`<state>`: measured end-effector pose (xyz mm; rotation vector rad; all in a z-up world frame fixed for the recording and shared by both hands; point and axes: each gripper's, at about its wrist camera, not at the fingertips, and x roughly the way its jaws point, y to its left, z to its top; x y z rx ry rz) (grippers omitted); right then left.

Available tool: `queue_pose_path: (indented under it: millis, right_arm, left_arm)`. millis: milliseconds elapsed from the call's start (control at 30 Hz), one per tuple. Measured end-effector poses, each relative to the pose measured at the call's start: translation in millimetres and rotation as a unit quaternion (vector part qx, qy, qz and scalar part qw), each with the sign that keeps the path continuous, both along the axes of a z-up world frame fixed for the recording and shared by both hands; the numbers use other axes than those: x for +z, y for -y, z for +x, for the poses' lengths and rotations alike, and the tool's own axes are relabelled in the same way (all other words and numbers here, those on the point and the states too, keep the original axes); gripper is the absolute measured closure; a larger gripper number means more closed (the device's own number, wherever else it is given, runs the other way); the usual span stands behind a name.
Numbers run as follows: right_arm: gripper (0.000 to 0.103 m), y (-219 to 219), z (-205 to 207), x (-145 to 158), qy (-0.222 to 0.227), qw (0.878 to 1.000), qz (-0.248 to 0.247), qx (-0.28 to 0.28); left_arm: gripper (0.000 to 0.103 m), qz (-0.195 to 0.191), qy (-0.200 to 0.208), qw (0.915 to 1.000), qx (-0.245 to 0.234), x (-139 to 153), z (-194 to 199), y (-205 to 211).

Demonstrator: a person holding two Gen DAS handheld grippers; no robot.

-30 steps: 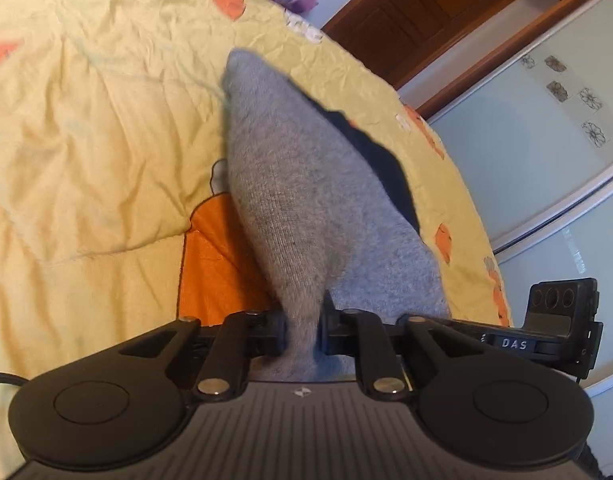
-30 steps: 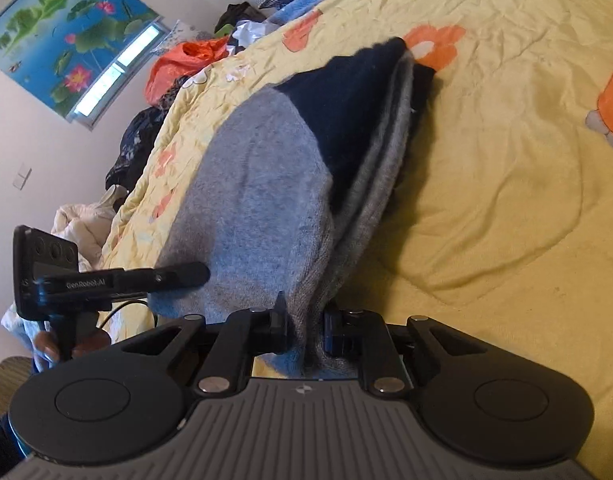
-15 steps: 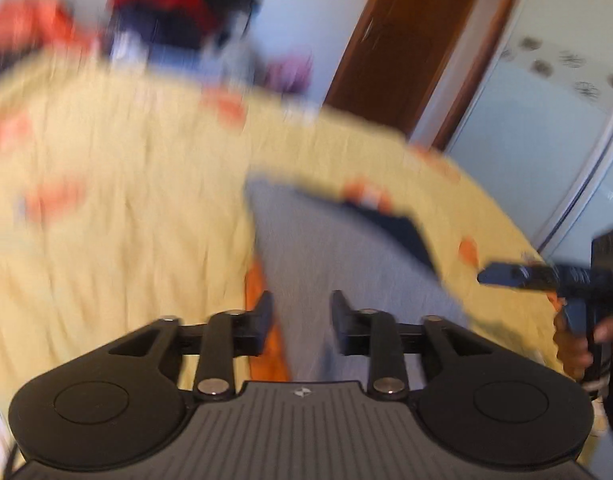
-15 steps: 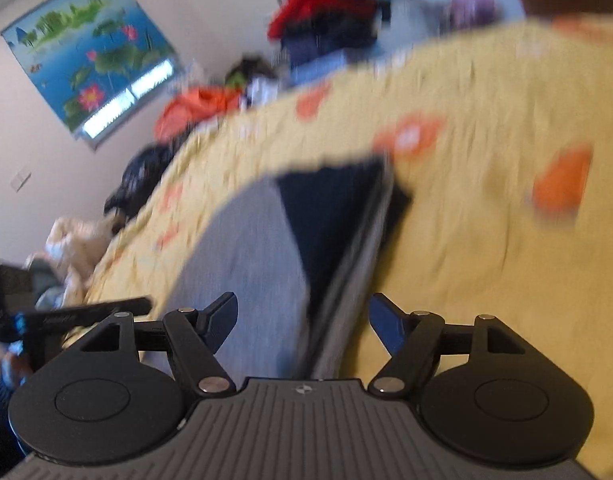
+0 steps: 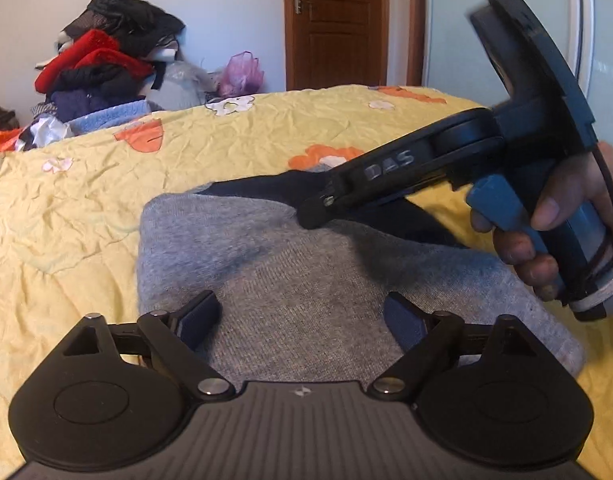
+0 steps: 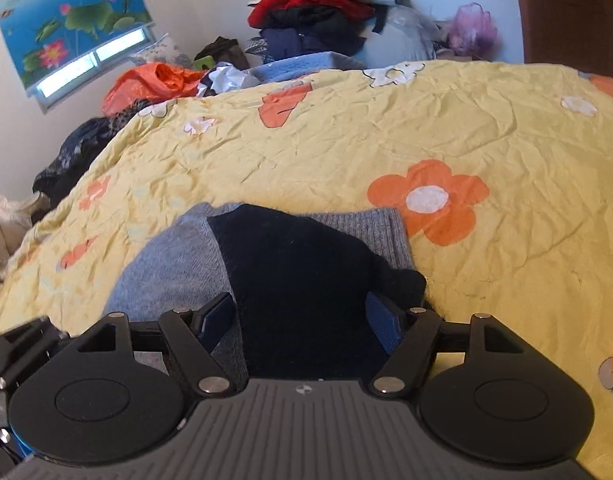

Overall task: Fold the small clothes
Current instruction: 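Move both open grippers to the edge of the folded grey sweater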

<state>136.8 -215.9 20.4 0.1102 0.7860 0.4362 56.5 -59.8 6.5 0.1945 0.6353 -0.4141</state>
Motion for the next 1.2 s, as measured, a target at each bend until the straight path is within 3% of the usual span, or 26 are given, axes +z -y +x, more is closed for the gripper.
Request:
queue_pose_path:
  millis: [67, 133, 267, 400, 533, 633, 867, 967, 1067, 1133, 1200]
  right_arm:
    - [0.029, -16, -1, -4, 0.009, 0.999, -0.033, 0.007]
    - [0.027, -19, 0, -2, 0.005, 0.999, -0.035, 0.004]
    - [0.028, -11, -19, 19, 0.011, 0.999, 0.004, -0.053]
    - [0.022, -21, -56, 36, 0.061, 0.997, 0.033, -0.026]
    - [0.018, -29, -42, 8, 0.012, 1.0, -0.001, -0.027]
    - [0.013, -23, -42, -11, 0.054, 0.998, -0.016, -0.01]
    - [0.002, -34, -34, -9, 0.061, 0.997, -0.05, -0.002]
    - [0.005, -26, -55, 7, 0.072, 0.996, -0.034, -0.042]
    - [0.005, 5, -103, 26, 0.086, 0.993, 0.067, -0.035]
    - [0.008, 21, -131, 33, 0.089, 0.991, 0.088, -0.041]
    - [0.025, 32, -148, 35, 0.087, 0.991, 0.082, -0.058]
  left_arm:
    - [0.007, 0.006, 0.007, 1.0, 0.001, -3, -3, 3]
    - [0.007, 0.009, 0.009, 0.9999, 0.004, -2, -6, 5]
    - [0.007, 0.002, 0.007, 0.9999, 0.009, -1, -9, 3]
    - [0.007, 0.004, 0.011, 0.9999, 0.012, -1, -12, 5]
    - [0.007, 0.004, 0.01, 0.9999, 0.011, -2, -11, 7]
    - [0.007, 0.003, 0.015, 0.9999, 0.006, -3, -13, 6]
    - [0.004, 0.003, 0.046, 0.9988, 0.016, -4, -21, 8]
    - [0.004, -0.017, 0.084, 0.9959, 0.03, 11, -55, -7]
    - [0.004, -0.059, 0.09, 0.9938, 0.028, 22, -97, -35]
    - [0.004, -0.058, 0.091, 0.9934, 0.038, 21, -117, -47]
    - [0.005, -0.035, 0.092, 0.9937, 0.054, 17, -132, -53]
